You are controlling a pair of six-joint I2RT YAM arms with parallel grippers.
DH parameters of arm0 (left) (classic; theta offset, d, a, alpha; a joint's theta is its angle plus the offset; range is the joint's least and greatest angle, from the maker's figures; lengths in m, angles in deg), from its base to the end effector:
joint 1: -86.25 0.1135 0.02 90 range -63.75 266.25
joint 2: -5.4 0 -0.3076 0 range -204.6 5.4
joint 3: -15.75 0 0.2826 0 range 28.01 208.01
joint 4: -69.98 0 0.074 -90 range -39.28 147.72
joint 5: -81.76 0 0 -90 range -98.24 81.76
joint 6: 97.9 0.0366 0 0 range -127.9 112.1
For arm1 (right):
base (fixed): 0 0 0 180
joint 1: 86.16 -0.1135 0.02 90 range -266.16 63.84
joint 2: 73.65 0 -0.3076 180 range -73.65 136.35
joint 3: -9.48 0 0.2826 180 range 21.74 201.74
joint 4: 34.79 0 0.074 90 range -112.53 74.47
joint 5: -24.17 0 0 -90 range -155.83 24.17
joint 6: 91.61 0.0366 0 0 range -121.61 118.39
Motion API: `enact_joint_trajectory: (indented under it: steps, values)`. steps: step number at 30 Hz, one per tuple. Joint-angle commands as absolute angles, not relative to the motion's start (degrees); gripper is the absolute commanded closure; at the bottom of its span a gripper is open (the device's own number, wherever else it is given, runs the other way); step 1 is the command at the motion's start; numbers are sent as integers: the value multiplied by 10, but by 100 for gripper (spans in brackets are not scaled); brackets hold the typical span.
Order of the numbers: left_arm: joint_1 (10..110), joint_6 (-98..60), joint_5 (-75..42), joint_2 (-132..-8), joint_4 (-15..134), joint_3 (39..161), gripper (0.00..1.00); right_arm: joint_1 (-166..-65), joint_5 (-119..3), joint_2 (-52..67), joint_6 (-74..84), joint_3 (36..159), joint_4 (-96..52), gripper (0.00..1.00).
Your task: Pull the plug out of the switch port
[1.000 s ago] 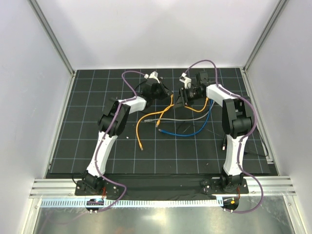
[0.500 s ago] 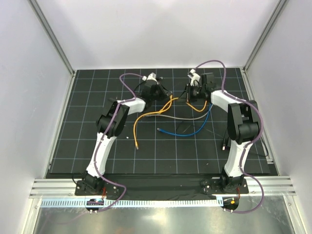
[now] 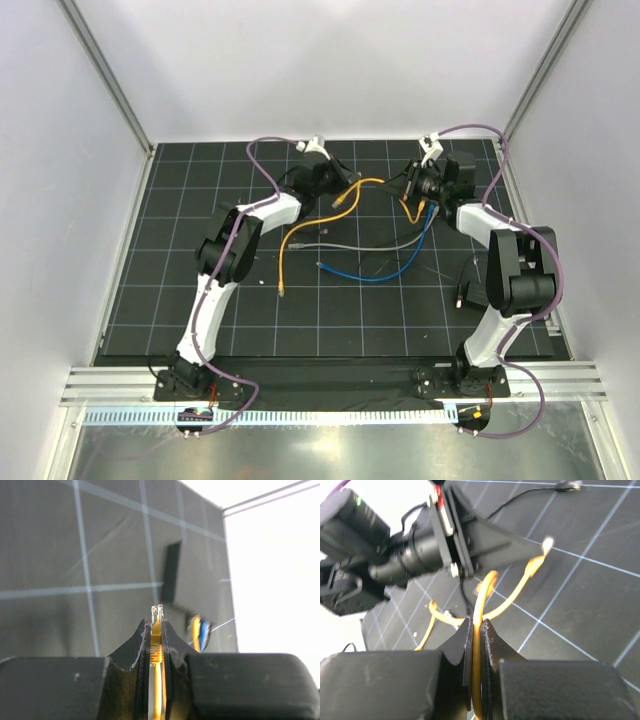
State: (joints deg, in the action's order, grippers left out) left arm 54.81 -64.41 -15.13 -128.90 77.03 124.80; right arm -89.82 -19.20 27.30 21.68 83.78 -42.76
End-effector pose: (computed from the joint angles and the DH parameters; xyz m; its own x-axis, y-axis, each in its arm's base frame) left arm 0.5056 -0.3142 0.1786 -0.6600 -0.5669 -0.4929 0.1172 0.5704 -0.8129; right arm 0.4224 0.0537 0.2570 -0.5826 0.2348 -0.7781 -0.5451 0.5972 0.5884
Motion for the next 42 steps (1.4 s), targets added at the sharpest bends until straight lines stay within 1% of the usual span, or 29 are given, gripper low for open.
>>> enact_joint_trajectory:
  steps: [1, 3, 9, 12, 15, 16, 22, 24, 26, 27, 29, 31, 33, 34, 36, 37, 39, 40, 42]
  values:
    - [565, -627, -176, -1282, 775, 1292, 100, -891, -121, 241, 255, 831, -513, 99]
    - [577, -613, -196, -1292, 760, 1321, 100, -883, -110, 236, 258, 831, -509, 99]
    - [615, -615, -273, -1359, 737, 1404, 100, -856, -102, 202, 294, 787, -586, 99]
    - [641, -623, -290, -1394, 728, 1445, 100, -840, -99, 198, 343, 763, -668, 99]
    - [653, -642, -301, -1443, 723, 1509, 100, -831, -91, 207, 364, 759, -695, 99]
    - [659, -644, -307, -1459, 718, 1551, 100, -830, -88, 210, 372, 760, -700, 99]
    - [676, -656, -305, -1546, 737, 1668, 100, -826, -79, 219, 383, 761, -715, 99]
    - [683, -656, -295, -1554, 760, 1677, 100, -826, -77, 222, 383, 761, -714, 99]
    - [688, -657, -282, -1561, 772, 1675, 97, -826, -76, 225, 385, 763, -715, 99]
    - [688, -661, -281, -1563, 778, 1675, 95, -826, -76, 229, 385, 765, -713, 99]
    - [688, -670, -264, -1571, 780, 1676, 82, -826, -73, 234, 389, 770, -714, 99]
    - [688, -681, -260, -1575, 777, 1681, 72, -826, -74, 241, 391, 775, -717, 99]
    - [688, -685, -250, -1571, 764, 1686, 65, -826, -77, 248, 393, 781, -714, 99]
    - [688, -678, -247, -1568, 757, 1688, 59, -826, -77, 254, 395, 783, -714, 99]
    - [688, -660, -234, -1549, 721, 1686, 53, -826, -76, 261, 404, 790, -718, 99]
    - [688, -656, -232, -1541, 708, 1685, 43, -826, -76, 265, 403, 792, -717, 99]
    - [688, -633, -229, -1516, 665, 1687, 32, -826, -77, 265, 390, 798, -696, 99]
    - [688, -621, -232, -1504, 655, 1684, 24, -826, -81, 262, 381, 801, -683, 99]
    - [689, -589, -230, -1460, 619, 1671, 21, -826, -91, 257, 349, 814, -610, 99]
